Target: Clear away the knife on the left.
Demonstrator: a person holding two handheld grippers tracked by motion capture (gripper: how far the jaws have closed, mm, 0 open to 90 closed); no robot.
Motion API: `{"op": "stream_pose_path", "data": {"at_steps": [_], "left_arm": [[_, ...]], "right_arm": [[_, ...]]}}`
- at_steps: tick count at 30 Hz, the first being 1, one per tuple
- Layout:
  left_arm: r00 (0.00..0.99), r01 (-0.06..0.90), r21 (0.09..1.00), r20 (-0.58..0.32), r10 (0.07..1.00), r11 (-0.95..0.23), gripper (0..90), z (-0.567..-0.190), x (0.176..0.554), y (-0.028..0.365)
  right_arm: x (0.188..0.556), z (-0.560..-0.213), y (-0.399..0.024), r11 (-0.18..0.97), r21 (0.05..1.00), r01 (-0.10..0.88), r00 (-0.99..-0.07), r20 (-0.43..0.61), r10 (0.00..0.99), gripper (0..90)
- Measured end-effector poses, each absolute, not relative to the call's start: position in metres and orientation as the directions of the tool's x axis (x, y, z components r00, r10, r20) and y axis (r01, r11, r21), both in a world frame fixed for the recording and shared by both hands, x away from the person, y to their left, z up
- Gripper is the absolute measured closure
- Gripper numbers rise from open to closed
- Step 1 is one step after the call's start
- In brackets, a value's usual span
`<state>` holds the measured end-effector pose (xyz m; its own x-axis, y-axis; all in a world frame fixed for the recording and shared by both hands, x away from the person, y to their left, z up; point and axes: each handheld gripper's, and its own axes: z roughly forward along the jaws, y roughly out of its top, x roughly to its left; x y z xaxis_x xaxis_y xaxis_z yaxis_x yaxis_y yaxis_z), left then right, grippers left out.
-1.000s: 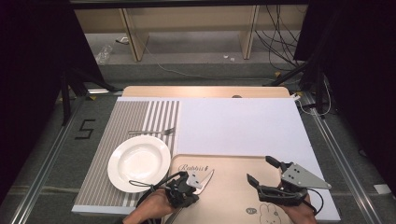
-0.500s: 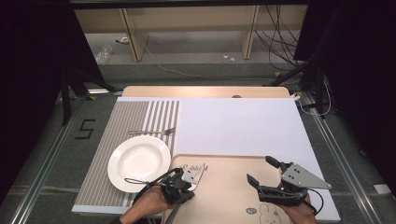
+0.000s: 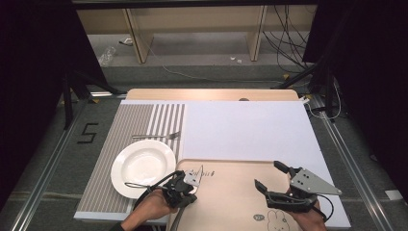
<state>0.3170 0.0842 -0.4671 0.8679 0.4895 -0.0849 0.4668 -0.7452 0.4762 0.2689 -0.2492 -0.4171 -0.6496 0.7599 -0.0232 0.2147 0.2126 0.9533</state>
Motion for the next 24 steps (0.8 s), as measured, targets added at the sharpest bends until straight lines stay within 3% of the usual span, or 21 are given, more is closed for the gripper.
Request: {"op": "stream_pose_path", "data": {"at_steps": [24], "left_arm": [[0.847,0.497,0.463,-0.075,0.526,-0.734,89.3,-0.466,0.32,0.099]], "right_arm": [[0.269,-0.417,-0.249,0.214,0.953,0.213,-0.65,-0.025,0.759,15.8]]}}
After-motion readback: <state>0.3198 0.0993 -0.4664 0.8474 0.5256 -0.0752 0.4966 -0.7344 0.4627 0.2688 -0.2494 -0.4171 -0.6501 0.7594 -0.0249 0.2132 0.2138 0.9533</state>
